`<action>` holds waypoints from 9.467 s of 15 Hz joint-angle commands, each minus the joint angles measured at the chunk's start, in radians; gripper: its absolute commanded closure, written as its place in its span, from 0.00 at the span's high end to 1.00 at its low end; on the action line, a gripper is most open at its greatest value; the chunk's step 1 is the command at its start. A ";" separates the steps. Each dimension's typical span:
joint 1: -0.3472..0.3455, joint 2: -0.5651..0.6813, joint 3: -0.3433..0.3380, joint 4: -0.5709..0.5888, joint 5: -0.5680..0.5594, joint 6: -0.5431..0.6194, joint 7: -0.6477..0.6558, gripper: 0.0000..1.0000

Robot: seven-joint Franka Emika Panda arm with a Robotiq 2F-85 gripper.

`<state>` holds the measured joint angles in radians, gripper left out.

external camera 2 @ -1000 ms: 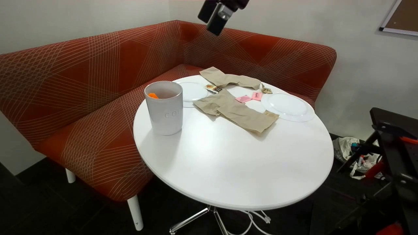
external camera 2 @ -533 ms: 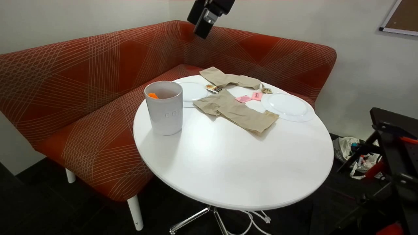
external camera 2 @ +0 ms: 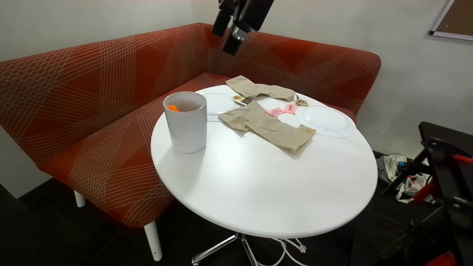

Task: Remove the orange marker from the mug and put it on the table

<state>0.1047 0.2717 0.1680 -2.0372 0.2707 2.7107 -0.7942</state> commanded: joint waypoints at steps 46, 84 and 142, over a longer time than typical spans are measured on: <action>-0.017 0.550 0.053 0.553 -0.302 -0.141 0.203 0.45; -0.107 0.066 0.170 0.178 -0.250 0.129 0.185 0.05; 0.135 0.305 -0.157 0.013 -0.455 -0.102 0.894 0.59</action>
<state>0.2109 0.5436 0.0366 -2.0699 -0.1601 2.6369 0.0486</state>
